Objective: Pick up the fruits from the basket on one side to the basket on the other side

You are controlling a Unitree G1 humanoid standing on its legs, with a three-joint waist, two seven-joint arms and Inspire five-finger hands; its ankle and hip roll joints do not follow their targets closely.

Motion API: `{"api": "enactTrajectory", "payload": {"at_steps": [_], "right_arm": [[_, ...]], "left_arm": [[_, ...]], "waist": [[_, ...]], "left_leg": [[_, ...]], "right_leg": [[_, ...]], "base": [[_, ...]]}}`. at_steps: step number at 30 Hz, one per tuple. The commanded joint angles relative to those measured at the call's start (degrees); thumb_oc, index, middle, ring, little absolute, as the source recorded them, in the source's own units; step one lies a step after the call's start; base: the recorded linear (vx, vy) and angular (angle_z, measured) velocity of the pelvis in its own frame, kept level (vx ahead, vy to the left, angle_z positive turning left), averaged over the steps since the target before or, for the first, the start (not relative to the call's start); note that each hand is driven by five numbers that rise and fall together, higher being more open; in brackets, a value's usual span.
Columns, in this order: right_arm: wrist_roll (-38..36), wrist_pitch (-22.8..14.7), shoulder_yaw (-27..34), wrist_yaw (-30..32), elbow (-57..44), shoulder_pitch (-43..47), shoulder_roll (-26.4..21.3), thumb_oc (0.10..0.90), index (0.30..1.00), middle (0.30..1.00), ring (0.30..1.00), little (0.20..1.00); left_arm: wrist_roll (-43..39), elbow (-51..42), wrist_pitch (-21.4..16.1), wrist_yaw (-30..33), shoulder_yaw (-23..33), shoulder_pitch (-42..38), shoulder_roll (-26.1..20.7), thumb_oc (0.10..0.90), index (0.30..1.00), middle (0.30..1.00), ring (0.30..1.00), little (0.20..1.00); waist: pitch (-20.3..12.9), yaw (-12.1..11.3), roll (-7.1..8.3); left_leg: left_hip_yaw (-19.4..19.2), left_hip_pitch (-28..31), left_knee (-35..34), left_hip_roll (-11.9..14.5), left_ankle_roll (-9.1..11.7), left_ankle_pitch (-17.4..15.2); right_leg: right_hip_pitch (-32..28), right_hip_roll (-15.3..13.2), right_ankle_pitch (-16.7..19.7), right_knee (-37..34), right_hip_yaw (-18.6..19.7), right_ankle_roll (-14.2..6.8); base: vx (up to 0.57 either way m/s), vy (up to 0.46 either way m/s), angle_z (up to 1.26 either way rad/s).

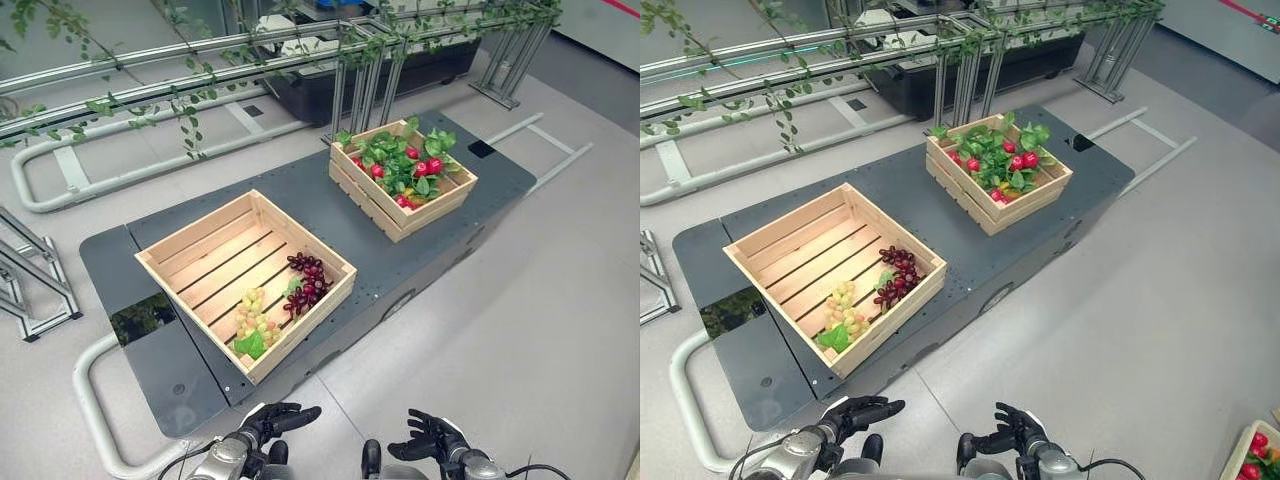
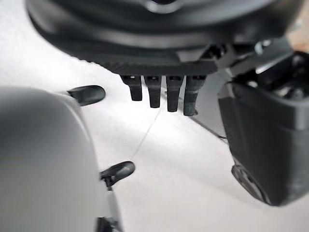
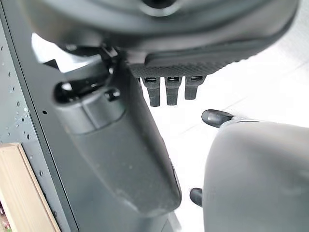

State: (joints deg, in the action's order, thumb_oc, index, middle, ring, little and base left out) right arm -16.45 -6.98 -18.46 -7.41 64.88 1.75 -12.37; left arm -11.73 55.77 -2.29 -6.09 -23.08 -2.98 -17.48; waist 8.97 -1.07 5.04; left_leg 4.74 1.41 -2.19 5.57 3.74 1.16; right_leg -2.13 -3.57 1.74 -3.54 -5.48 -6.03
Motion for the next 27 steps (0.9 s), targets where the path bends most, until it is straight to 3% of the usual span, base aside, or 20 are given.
{"api": "enactTrajectory", "payload": {"at_steps": [1,5,7,9,11,12,15,17,19,27], "right_arm": [[-2.6,1.7,-1.2,0.4,-3.6,1.2,-2.5,0.800,0.900,0.900,0.900,0.900],[-0.9,3.3,-2.2,-0.5,-4.4,1.4,-3.2,0.800,0.900,0.900,0.900,0.900],[-0.4,3.7,-2.5,0.0,-5.3,0.8,-4.5,0.800,0.900,0.900,0.900,0.900],[-1.5,3.2,-1.9,0.1,-5.5,0.7,-5.3,0.800,0.900,0.900,0.900,0.900],[-1.7,2.7,-1.3,-0.3,-5.3,0.7,-5.7,0.800,0.900,0.900,0.900,0.900],[-1.4,2.5,-0.7,-0.5,-5.1,0.8,-6.0,0.800,0.900,0.900,0.900,0.900],[-1.8,0.8,-0.1,0.0,-2.8,1.2,-6.0,0.800,0.900,0.900,0.900,0.900],[-2.5,0.2,-0.3,1.4,-2.3,1.2,-5.4,0.800,0.900,0.900,0.900,0.900],[-4.4,0.4,0.4,2.2,-3.8,0.1,-5.2,0.800,0.900,0.900,0.900,0.900],[-3.9,1.0,2.8,3.3,-6.9,-2.2,-5.3,0.800,0.900,0.900,0.900,0.900]], "left_arm": [[-0.9,-3.8,-4.0,-0.1,0.9,-3.1,0.2,0.800,0.900,0.900,0.900,0.900],[-1.9,-5.7,-5.1,-0.3,1.0,-3.7,0.2,0.800,0.900,0.900,0.900,0.900],[-2.6,-9.5,-5.9,-1.7,0.9,-3.6,-0.4,0.800,0.900,0.900,0.900,0.900],[-3.3,-12.1,-6.8,-2.9,0.6,-3.5,-0.9,0.800,0.900,0.900,0.900,0.900],[-4.0,-13.3,-8.5,-3.4,0.4,-3.3,-1.1,0.800,0.900,0.900,0.900,0.900],[-4.0,-14.9,-10.2,-4.2,0.0,-3.3,-1.3,0.800,0.900,0.900,0.900,0.900],[-2.8,-17.7,-14.2,-5.7,-1.6,-5.0,-1.1,0.800,0.900,0.900,0.900,0.900],[-3.7,-19.8,-14.2,-6.4,-2.4,-5.9,-1.8,0.800,0.900,0.900,0.900,0.900],[-4.6,-22.7,-11.6,-9.4,-2.6,-6.6,-3.5,0.800,0.900,0.900,0.900,0.900],[-4.0,-35.3,-7.6,-18.5,-5.3,-8.4,-10.4,0.800,0.900,0.900,0.900,0.900]], "waist": [[-2.5,-0.2,0.46],[-2.3,-0.8,0.96],[-1.2,-1.2,0.72],[-0.5,-1.2,0.22],[-0.2,-1.1,-0.29],[-0.3,-0.7,-1.54],[-0.2,-0.4,-3.22],[-0.6,-0.9,-3.30],[-1.0,-0.8,-3.41],[-0.9,-0.1,-4.40]], "left_leg": [[-4.9,0.8,1.5,-1.7,-3.9,-2.2],[-4.6,-2.1,6.4,-1.1,-2.9,-2.8],[-5.7,-6.3,14.1,-1.4,-1.9,-0.9],[-6.7,-8.3,15.7,-1.2,-1.6,0.0],[-7.7,-8.0,12.8,-0.8,-1.2,0.5],[-11.4,-7.2,4.6,1.1,0.0,3.3],[-15.6,-6.5,-2.2,2.5,1.3,7.1],[-13.3,-5.6,-1.6,0.8,0.2,5.3],[-12.4,-5.0,-0.1,-0.2,-0.6,3.6],[-13.0,-3.1,2.8,-3.1,-4.4,-0.4]], "right_leg": [[5.4,-0.8,4.5,1.1,2.8,0.0],[4.5,-0.7,3.5,1.2,0.4,1.3],[3.9,-0.8,2.7,1.6,-2.1,2.3],[3.3,-0.8,1.9,2.0,-3.7,2.8],[2.9,-0.8,1.2,2.4,-4.6,2.8],[2.2,-0.4,0.4,2.3,-5.9,2.9],[0.6,-0.5,-0.8,1.9,-8.4,2.8],[0.8,-1.7,-1.2,3.0,-8.2,2.2],[1.2,-3.2,-1.5,5.0,-8.7,1.4],[3.6,-7.3,-2.1,15.4,-7.3,-1.3]], "base": [[0.16,-0.349,0.22],[0.09,-0.231,0.32],[0.05,-0.101,0.69],[0.06,0.020,0.73],[0.07,0.111,0.48],[0.06,0.172,0.39],[0.09,0.274,0.62],[0.12,0.352,0.44],[0.14,0.323,0.04],[0.12,0.292,0.06]]}}
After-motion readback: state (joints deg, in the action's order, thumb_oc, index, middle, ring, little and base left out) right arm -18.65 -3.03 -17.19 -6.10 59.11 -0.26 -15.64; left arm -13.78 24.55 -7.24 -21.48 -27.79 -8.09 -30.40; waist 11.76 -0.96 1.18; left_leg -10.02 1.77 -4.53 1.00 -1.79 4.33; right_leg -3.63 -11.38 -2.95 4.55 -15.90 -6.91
